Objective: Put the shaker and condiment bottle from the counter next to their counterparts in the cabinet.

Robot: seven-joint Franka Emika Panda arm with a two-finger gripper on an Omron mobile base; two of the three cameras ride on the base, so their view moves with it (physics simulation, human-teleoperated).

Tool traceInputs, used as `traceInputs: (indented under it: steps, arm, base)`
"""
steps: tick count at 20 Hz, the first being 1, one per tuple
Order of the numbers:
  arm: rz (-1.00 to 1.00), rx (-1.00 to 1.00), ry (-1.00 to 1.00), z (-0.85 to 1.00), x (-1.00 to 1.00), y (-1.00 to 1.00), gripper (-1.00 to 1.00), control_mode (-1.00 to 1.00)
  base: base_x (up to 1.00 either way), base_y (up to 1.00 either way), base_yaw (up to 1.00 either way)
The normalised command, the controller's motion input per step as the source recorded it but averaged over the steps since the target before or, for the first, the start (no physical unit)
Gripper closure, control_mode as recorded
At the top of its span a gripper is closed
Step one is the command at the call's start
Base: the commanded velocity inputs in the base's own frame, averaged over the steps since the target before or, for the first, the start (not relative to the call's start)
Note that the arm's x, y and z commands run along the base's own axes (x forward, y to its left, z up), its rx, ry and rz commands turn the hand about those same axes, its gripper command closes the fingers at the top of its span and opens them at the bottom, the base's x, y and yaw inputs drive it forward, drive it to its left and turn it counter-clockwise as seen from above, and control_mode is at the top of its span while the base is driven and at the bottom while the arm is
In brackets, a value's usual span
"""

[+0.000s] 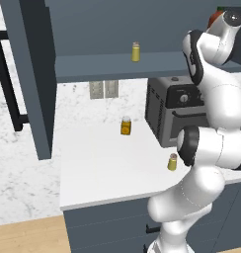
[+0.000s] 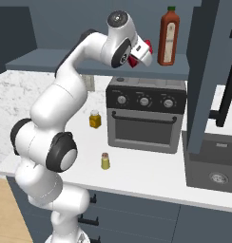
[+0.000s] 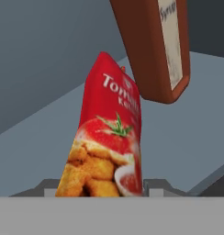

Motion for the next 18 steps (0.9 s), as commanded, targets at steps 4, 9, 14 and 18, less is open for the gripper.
traceInputs:
  steps: [4, 9, 14, 18]
  arm:
    - [0.0, -0.01, 0.0, -0.07, 0.26, -0.11, 1.0, -1.0]
    - [0.0, -0.01, 0.0, -0.02, 0.23, -0.09, 1.0, -1.0]
    - [0.0, 0.0, 0.0, -0.01, 0.28, -0.1, 1.0, -1.0]
    - [0.0, 0.0, 0.0, -0.02, 0.37, -0.14, 1.0, -1.0]
  base:
    - [0.0, 0.0, 0.0]
    - [0.0, 0.0, 0.0]
    - [0.0, 0.0, 0.0]
    - [0.0, 0.0, 0.0]
